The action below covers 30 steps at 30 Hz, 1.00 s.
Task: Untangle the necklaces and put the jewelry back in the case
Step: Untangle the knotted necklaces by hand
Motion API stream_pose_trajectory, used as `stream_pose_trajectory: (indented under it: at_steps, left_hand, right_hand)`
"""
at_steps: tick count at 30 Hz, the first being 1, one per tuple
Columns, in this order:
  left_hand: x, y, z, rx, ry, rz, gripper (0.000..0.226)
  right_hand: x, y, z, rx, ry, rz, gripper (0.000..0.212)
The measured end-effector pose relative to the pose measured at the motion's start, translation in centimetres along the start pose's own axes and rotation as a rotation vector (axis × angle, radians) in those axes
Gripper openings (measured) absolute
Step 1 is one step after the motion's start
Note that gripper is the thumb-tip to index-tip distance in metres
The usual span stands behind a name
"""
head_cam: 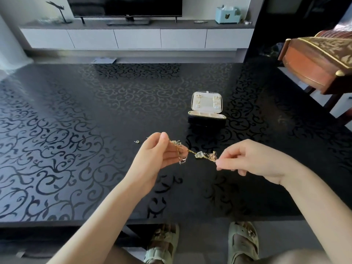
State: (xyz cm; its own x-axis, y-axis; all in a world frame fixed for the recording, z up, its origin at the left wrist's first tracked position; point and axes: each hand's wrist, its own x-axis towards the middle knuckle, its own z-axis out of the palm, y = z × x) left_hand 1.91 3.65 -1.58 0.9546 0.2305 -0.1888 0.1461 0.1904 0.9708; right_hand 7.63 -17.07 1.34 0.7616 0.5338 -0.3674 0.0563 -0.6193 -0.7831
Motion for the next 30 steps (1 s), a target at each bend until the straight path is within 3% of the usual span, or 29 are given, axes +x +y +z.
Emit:
stream_pose_trajectory:
  at_steps: [8,12,14,17,19,22,27,30]
  left_hand:
    - [-0.5,0.3,-0.1,0.076,-0.117,0.039,0.024]
    - [-0.2,-0.3,-0.1,0.238,-0.154,0.084,0.026]
    - [-0.2,-0.5,0.1,0.291,-0.168,0.087,0.026]
    - [-0.1,-0.7,0.3,0.329,-0.179,0.090,0.025]
    - [0.0,-0.8,0.4,0.349,-0.172,0.103,0.026]
    - [-0.1,-0.9,0.5,0.385,-0.169,0.111,0.026]
    - [0.0,-0.8,0.7,0.496,-0.130,0.158,0.028]
    - [0.0,-0.7,0.4,0.499,-0.114,0.173,0.029]
  right_hand:
    - [1.4,0.8,2.2,-0.154,-0.079,0.090,0.010]
    - [1.9,0.8,2.8,-0.308,0.220,-0.051,0.015]
    - [2.2,0.2,3.2,-0.186,0.283,-0.169,0.017]
    - [2.3,-0.5,3.7,-0.070,0.210,-0.258,0.024]
    - [2.4,-0.6,4.1,-0.116,0.196,-0.301,0.023]
    - [2.6,-0.4,4.9,-0.199,0.318,-0.339,0.016]
    - [2.5,-0.9,5.3,-0.142,0.385,-0.309,0.003]
    - [2.3,-1.3,4.4,0.136,0.298,-0.197,0.008]
